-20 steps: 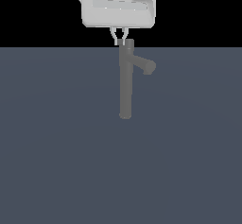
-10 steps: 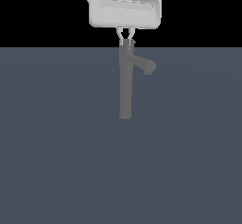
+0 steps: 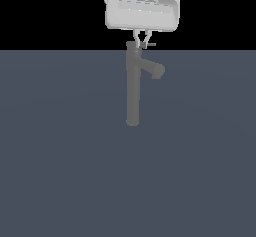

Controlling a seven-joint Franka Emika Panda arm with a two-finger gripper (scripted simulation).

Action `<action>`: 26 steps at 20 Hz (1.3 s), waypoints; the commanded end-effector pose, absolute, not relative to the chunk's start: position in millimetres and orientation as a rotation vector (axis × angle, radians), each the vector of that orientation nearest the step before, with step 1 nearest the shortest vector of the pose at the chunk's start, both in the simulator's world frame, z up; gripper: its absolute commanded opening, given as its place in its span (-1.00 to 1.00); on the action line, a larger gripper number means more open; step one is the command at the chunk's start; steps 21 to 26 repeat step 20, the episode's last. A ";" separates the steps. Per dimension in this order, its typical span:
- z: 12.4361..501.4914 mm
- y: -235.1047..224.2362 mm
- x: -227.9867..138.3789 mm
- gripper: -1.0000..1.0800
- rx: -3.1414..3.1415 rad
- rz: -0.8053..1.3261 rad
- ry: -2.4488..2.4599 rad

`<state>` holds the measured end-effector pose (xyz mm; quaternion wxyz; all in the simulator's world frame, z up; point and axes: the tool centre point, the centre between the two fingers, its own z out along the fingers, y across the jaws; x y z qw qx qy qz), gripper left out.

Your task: Turn on the faucet by rotating a designated handle.

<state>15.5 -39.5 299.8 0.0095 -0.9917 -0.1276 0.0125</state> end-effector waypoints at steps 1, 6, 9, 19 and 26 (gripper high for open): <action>299.6 -44.6 21.2 -1.00 -3.101 0.034 -0.388; 299.7 -53.7 37.0 -1.00 -3.108 0.025 -0.370; 299.8 -59.1 46.2 -1.00 -3.112 0.019 -0.360; 300.7 -76.7 75.1 -1.00 -3.124 0.001 -0.327; 300.7 -76.7 75.1 -1.00 -3.124 0.001 -0.327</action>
